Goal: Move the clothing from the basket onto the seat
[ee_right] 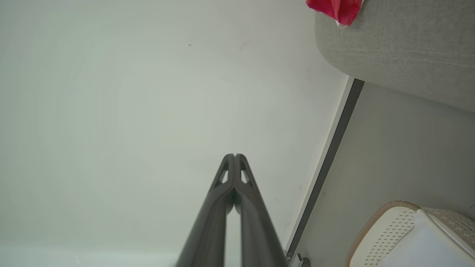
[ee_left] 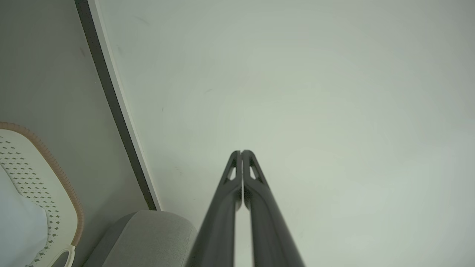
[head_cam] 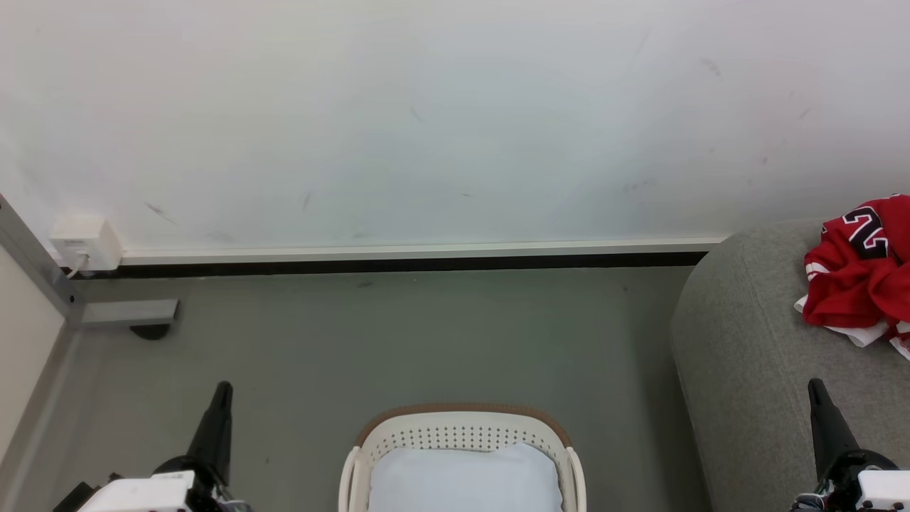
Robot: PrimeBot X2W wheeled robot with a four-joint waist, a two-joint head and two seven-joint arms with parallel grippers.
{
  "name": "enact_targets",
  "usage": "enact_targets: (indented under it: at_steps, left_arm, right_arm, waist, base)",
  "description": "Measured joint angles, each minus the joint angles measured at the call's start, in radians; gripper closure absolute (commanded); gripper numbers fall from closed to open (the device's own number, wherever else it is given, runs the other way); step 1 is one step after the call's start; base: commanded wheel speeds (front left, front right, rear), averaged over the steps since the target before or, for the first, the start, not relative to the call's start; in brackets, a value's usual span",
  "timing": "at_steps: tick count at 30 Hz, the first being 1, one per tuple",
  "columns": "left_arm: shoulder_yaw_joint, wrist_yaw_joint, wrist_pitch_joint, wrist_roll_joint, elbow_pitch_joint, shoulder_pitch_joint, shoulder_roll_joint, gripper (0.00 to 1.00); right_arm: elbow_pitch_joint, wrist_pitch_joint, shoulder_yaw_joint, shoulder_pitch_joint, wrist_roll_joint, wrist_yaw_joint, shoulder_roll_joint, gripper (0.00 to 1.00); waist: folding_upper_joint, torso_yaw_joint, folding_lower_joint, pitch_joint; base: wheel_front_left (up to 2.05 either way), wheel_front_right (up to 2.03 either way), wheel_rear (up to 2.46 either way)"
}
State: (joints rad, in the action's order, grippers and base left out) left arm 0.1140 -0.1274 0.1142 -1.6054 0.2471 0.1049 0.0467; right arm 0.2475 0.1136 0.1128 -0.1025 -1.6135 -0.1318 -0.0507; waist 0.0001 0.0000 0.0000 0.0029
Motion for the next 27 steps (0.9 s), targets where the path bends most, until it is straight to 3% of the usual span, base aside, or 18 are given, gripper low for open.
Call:
enact_targets:
  at_steps: [27]
  left_arm:
    - [0.0, 0.0, 0.0, 0.0, 0.0, 0.0, 0.0, 1.0]
  right_arm:
    - [0.0, 0.0, 0.0, 0.0, 0.0, 0.0, 0.0, 1.0]
  waist:
    - [-0.0001, 0.0, 0.0, 0.0]
  base:
    - [0.0, 0.0, 0.0]
